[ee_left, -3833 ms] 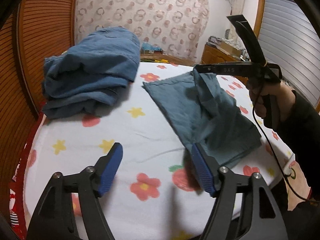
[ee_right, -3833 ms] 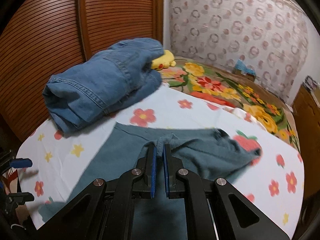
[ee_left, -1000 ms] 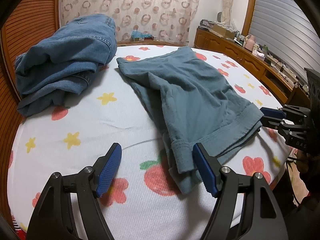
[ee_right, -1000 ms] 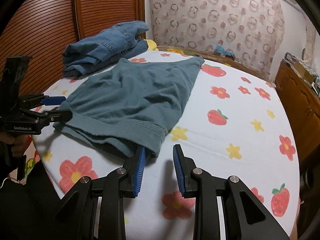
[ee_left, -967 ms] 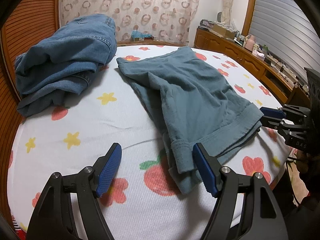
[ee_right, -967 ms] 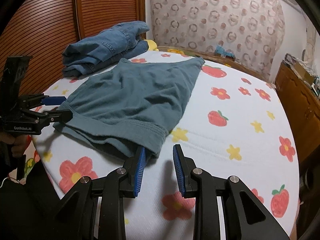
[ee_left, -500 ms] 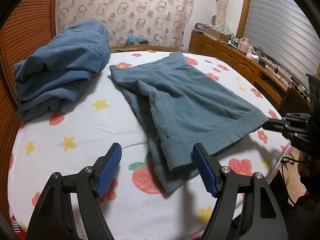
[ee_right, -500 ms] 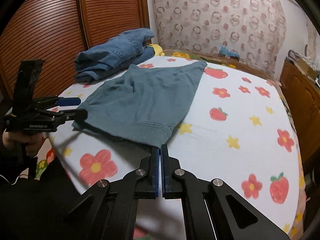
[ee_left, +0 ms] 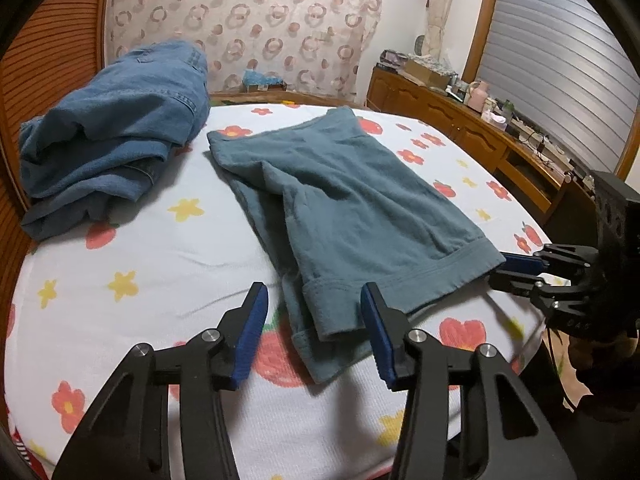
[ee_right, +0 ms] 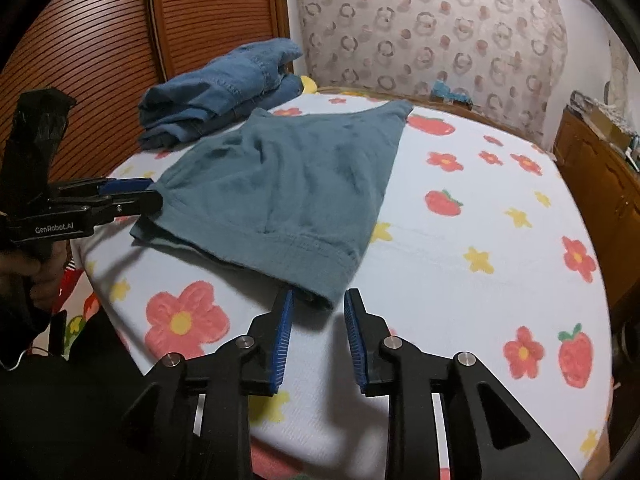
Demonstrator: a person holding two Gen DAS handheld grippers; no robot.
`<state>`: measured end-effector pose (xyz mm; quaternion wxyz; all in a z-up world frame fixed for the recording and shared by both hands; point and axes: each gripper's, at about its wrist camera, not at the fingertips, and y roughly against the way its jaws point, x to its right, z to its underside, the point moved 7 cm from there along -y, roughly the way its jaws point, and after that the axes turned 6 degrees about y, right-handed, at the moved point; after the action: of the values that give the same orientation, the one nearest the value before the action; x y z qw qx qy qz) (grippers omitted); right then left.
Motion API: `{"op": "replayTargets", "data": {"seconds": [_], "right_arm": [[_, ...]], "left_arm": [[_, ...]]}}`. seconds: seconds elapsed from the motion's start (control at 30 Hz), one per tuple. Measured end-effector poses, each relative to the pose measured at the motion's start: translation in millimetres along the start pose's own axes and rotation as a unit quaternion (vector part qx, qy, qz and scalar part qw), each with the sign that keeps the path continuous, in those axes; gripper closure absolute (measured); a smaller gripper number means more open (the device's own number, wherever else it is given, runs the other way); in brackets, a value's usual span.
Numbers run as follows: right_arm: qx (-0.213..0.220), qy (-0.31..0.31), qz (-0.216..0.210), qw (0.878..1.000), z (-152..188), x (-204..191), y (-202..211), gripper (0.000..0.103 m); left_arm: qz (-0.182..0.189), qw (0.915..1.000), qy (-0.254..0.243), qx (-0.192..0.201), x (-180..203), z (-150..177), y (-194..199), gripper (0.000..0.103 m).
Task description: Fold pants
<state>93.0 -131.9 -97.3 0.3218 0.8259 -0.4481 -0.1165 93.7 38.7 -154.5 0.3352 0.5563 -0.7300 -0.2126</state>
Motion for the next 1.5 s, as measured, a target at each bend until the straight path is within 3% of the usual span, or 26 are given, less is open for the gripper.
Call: {"op": "replayTargets", "data": {"seconds": [0.17, 0.23, 0.33, 0.4, 0.43, 0.57, 0.93, 1.07, 1.27, 1.33, 1.5], "right_arm": [[0.006, -0.008, 0.007, 1.0, -7.5, 1.0, -8.0, 0.073], [0.012, -0.013, 0.011, 1.0, -10.3, 3.0, -9.8, 0.073], [0.014, -0.016, 0.017, 1.0, -11.5, 4.0, -13.3, 0.073], [0.01, -0.019, 0.019, 1.0, -9.4, 4.7, -17.7, 0.075], [0.009, -0.02, 0.018, 1.0, -8.3, 4.6, -18.2, 0.084], [0.016, -0.023, 0.013, 1.0, -7.2, 5.4, -11.6, 0.094], [0.022, -0.035, -0.002, 0.999, -2.4, 7.2, -2.6, 0.096], [0.025, -0.044, -0.015, 0.999, -3.4, 10.4, 2.9, 0.096], [0.033, -0.042, -0.014, 0.998, -2.0, 13.9, 16.8, 0.096], [0.039, -0.042, -0.011, 0.998, -1.9, 17.0, 23.4, 0.096], [0.047, -0.045, 0.001, 0.998, -4.1, 23.4, 27.6, 0.093]], "left_arm": [[0.003, 0.9999, -0.009, -0.011, 4.9, 4.3, -4.8, 0.069], [0.004, 0.9999, -0.011, -0.011, 5.7, 4.6, -4.2, 0.08], [0.008, 0.9999, -0.012, -0.007, 7.1, 2.8, 1.2, 0.089], [0.013, 0.9998, -0.013, -0.004, 9.8, 1.8, 5.8, 0.09], [0.015, 0.9998, -0.014, -0.002, 11.5, 1.5, 8.4, 0.09], [0.025, 0.9995, -0.017, -0.008, 18.0, 4.6, 13.3, 0.092], [0.015, 0.9994, -0.023, -0.019, 25.3, 13.4, 20.1, 0.092], [0.01, 0.9996, -0.022, -0.013, 24.0, 9.3, 24.3, 0.087], [-0.007, 0.9999, -0.011, 0.009, 10.5, -2.3, 35.6, 0.067], [-0.012, 0.9998, -0.007, 0.017, 5.2, -6.8, 37.9, 0.055], [-0.025, 0.9994, -0.004, 0.023, -4.2, -18.7, 31.1, 0.054]]}}
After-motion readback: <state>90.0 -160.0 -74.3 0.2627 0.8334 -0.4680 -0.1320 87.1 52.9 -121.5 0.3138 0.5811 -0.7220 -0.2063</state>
